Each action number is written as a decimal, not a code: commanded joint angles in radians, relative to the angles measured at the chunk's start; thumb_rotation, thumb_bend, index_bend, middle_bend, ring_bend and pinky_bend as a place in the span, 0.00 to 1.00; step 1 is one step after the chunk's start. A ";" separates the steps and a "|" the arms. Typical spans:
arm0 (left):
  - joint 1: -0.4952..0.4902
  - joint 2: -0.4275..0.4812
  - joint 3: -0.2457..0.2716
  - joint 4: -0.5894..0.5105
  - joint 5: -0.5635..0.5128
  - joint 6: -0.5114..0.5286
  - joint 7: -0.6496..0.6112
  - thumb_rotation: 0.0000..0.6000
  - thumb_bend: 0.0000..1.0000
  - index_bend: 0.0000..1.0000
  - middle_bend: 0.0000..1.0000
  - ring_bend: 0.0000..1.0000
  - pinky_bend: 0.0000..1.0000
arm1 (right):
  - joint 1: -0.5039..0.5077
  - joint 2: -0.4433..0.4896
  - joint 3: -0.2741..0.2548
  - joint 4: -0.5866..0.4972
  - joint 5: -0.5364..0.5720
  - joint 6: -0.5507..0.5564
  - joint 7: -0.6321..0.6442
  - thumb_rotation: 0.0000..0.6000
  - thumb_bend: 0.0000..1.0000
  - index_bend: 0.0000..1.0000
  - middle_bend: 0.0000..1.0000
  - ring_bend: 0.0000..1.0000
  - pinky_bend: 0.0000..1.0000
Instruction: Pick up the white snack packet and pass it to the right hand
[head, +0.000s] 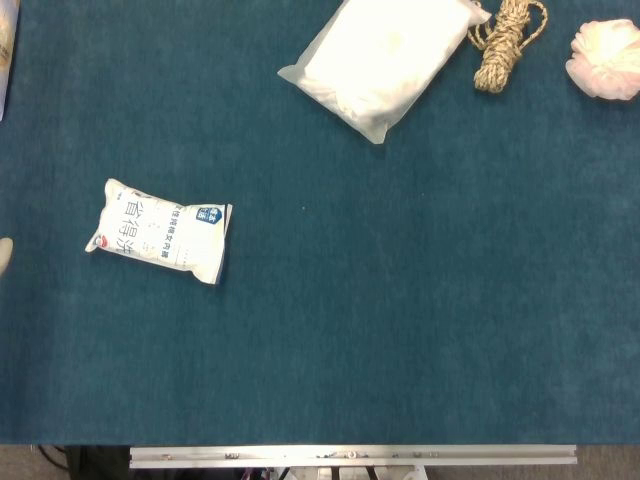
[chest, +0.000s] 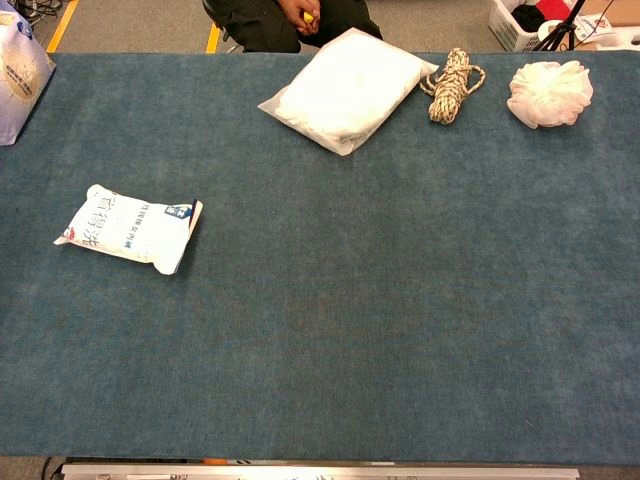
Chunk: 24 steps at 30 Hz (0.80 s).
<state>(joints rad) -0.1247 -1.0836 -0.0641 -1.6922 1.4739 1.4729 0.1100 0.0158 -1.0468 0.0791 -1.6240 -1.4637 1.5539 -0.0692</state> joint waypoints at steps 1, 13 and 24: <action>0.002 0.003 0.002 -0.005 0.004 0.003 0.001 1.00 0.28 0.17 0.15 0.14 0.17 | 0.000 0.000 -0.003 0.006 -0.002 -0.007 0.006 1.00 0.24 0.03 0.23 0.19 0.32; -0.025 0.039 0.022 0.004 0.019 -0.065 -0.013 1.00 0.28 0.17 0.16 0.14 0.17 | 0.019 0.020 0.021 -0.004 -0.008 -0.009 0.005 1.00 0.24 0.03 0.23 0.19 0.32; -0.145 0.076 0.056 -0.004 0.028 -0.312 -0.099 1.00 0.25 0.13 0.13 0.14 0.17 | 0.080 0.076 0.091 -0.041 0.014 -0.033 -0.011 1.00 0.24 0.03 0.23 0.19 0.32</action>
<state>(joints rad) -0.2369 -1.0091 -0.0138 -1.6937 1.5018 1.2067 0.0234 0.0946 -0.9717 0.1686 -1.6643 -1.4501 1.5223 -0.0811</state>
